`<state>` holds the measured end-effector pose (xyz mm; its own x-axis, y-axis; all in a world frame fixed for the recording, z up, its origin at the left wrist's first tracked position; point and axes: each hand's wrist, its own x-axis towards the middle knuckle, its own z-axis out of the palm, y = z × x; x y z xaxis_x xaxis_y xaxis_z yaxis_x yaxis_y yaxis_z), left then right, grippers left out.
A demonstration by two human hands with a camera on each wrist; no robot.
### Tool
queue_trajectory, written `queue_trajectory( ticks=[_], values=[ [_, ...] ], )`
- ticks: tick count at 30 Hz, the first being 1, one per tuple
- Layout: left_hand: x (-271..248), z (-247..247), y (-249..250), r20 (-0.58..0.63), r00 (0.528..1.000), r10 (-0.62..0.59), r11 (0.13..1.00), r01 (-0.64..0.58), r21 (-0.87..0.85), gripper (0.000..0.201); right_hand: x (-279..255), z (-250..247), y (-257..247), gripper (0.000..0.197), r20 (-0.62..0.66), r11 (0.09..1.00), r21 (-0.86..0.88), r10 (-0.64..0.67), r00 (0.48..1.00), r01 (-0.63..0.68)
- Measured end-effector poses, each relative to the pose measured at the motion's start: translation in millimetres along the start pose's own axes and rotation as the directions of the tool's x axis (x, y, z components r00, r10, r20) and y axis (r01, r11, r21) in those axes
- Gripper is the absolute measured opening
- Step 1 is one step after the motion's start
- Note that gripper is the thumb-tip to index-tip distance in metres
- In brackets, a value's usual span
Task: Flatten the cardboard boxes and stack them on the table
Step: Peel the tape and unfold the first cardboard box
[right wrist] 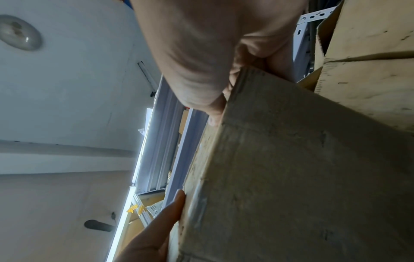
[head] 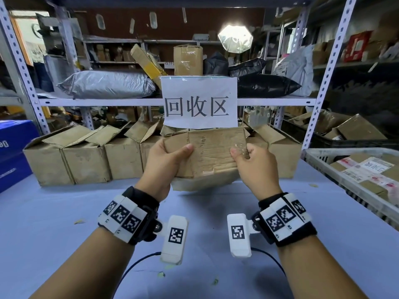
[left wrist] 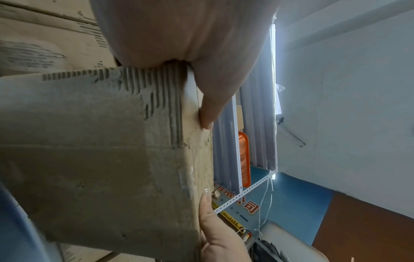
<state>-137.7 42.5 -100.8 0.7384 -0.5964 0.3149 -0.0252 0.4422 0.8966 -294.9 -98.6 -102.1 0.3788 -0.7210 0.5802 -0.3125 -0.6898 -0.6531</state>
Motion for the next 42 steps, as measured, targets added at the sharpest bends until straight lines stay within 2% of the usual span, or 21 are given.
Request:
queue_trajectory(
  ticks=[3, 8, 13, 18, 24, 30, 35, 38, 42],
  values=[
    [-1, 2, -2, -0.002, 1.0, -0.007, 1.0, 0.007, -0.012, 0.03, 2, 3, 3, 0.05, -0.03, 1.0, -0.016, 0.023, 0.999, -0.024],
    [1, 3, -1, -0.008, 1.0, -0.018, 1.0, 0.018, -0.02, 0.039, 5, 2, 7, 0.053, 0.018, 0.999, 0.018, 0.03, 0.999, -0.03],
    [0, 3, -4, 0.003, 1.0, 0.0, 1.0, 0.0, -0.005, 0.034, 0, -1, 4, 0.065, 0.021, 1.0, 0.021, 0.001, 1.0, -0.002],
    [-7, -4, -11, -0.013, 0.999, 0.048, 0.998, -0.048, 0.028, 0.033, -4, 1, 5, 0.058, -0.023, 0.998, 0.07, -0.003, 1.0, 0.004],
    [-9, -5, -16, -0.022, 0.997, 0.074, 0.995, -0.073, 0.07, 0.028, -4, 1, 16, 0.053, 0.028, 0.997, 0.071, 0.011, 1.0, -0.013],
    [-7, -4, -21, -0.014, 0.997, 0.08, 0.994, -0.078, 0.079, 0.028, -7, -3, 16, 0.06, 0.088, 0.999, 0.038, -0.018, 0.996, 0.014],
    [-8, -3, -22, -0.022, 0.995, 0.093, 0.991, -0.09, 0.098, 0.027, -6, -2, 17, 0.059, 0.012, 1.0, 0.028, 0.0, 1.0, 0.0],
    [-7, -3, -20, -0.023, 0.995, 0.098, 0.99, -0.095, 0.103, 0.029, -4, -2, 20, 0.061, 0.015, 1.0, -0.008, 0.011, 1.0, -0.011],
    [-7, -3, -19, -0.021, 0.995, 0.098, 0.99, -0.096, 0.106, 0.028, -2, -2, 19, 0.062, 0.023, 0.997, 0.04, 0.065, 0.998, -0.066]
  ],
)
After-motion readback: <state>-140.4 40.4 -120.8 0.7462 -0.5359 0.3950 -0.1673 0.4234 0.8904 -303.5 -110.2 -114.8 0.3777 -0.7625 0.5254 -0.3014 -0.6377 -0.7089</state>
